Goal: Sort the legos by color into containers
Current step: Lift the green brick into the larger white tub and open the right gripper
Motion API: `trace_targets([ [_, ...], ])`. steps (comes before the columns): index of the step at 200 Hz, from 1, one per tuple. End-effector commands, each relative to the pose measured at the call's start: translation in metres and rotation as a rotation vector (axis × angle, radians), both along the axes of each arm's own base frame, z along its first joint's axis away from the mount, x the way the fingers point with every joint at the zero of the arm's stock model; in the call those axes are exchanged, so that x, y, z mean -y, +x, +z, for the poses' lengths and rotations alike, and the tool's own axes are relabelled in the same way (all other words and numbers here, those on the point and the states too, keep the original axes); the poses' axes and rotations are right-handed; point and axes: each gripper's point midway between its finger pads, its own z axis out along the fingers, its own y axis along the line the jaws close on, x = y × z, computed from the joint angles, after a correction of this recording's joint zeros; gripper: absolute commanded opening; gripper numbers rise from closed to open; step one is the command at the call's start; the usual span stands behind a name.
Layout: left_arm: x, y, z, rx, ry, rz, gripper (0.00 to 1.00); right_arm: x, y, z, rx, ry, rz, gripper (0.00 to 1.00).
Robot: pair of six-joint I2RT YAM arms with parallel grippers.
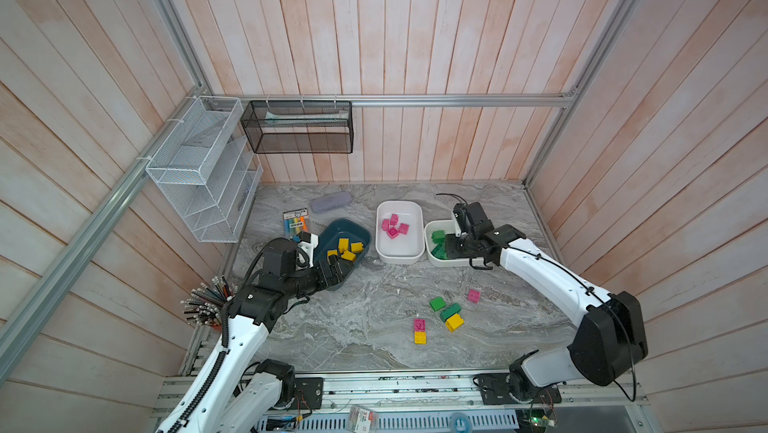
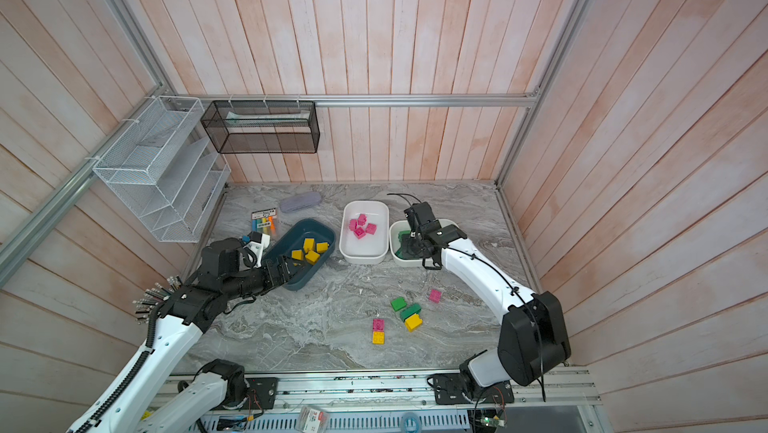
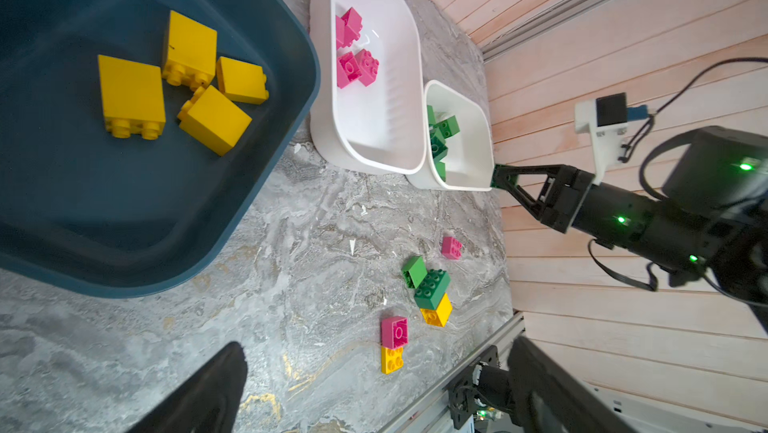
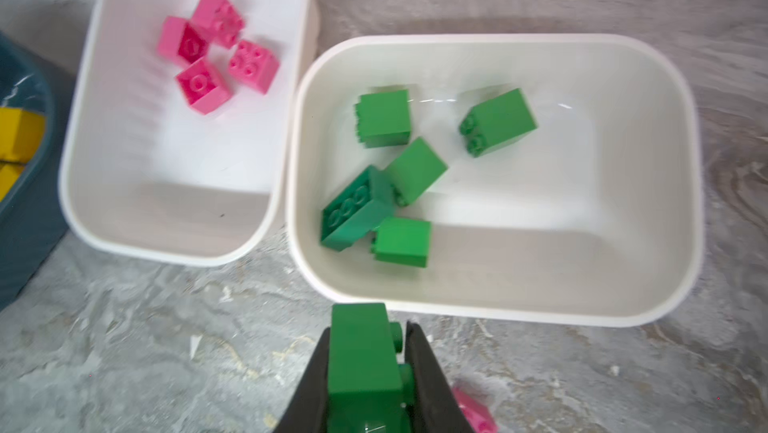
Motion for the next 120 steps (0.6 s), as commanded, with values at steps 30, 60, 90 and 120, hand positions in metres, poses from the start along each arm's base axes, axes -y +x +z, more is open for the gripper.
trace_targets([
  [30, 0.013, 0.013, 0.030, 0.069, -0.088, -0.030, 1.00, 0.044, 0.043, -0.032, -0.016, -0.039, -0.043, 0.19],
  [60, 0.017, 0.016, 0.032, 0.073, -0.100, -0.043, 1.00, 0.051, 0.054, -0.066, -0.083, -0.030, -0.047, 0.20],
  [90, 0.019, 0.018, 0.033, 0.079, -0.114, -0.050, 1.00, 0.042, 0.061, -0.079, -0.110, 0.009, -0.024, 0.26],
  [120, 0.020, 0.020, 0.030, 0.075, -0.113, -0.054, 0.99, 0.039, 0.060, -0.070, -0.102, 0.017, -0.002, 0.51],
])
